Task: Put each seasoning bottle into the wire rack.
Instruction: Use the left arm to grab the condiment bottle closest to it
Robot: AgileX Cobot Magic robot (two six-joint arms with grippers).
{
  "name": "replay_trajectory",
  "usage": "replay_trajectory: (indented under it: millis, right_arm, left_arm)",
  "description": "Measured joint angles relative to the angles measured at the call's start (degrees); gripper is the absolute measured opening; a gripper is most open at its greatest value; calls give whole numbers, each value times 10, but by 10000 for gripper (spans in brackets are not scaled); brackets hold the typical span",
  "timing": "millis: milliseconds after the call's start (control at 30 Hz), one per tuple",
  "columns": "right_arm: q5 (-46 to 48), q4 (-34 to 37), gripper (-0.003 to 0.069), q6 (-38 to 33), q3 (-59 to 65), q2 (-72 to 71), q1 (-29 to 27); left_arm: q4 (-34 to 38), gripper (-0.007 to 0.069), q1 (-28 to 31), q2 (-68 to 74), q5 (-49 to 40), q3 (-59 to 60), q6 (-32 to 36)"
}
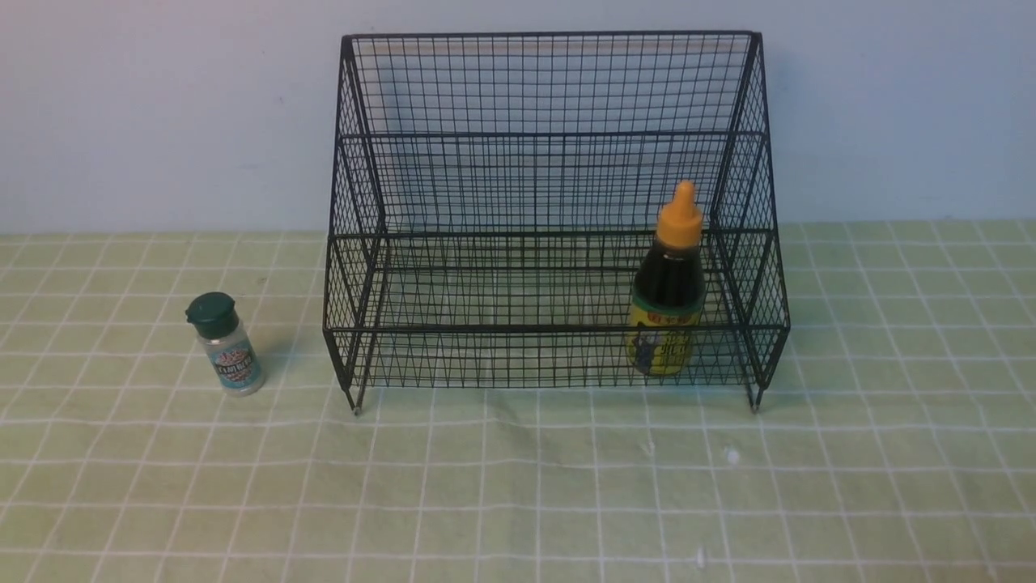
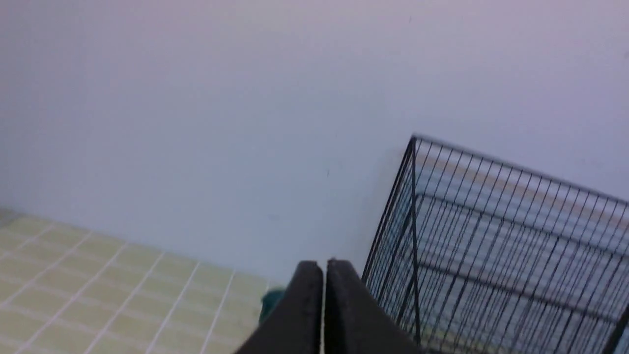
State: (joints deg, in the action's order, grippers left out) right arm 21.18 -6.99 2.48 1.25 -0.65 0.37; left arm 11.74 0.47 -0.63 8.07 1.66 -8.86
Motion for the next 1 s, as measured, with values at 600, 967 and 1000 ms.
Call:
replay_trajectory:
  millis: [600, 967, 1000]
  right_arm:
    - [0, 0, -12, 0, 0, 0, 0]
    - [0, 0, -12, 0, 0, 0, 0]
    - [0, 0, -12, 0, 0, 0, 0]
  left_arm:
    - [4, -6, 0, 88, -101, -234, -2]
    - [-4, -6, 0, 566, -672, -580, 59]
    - [-5, -6, 0, 594, -683, -599, 65]
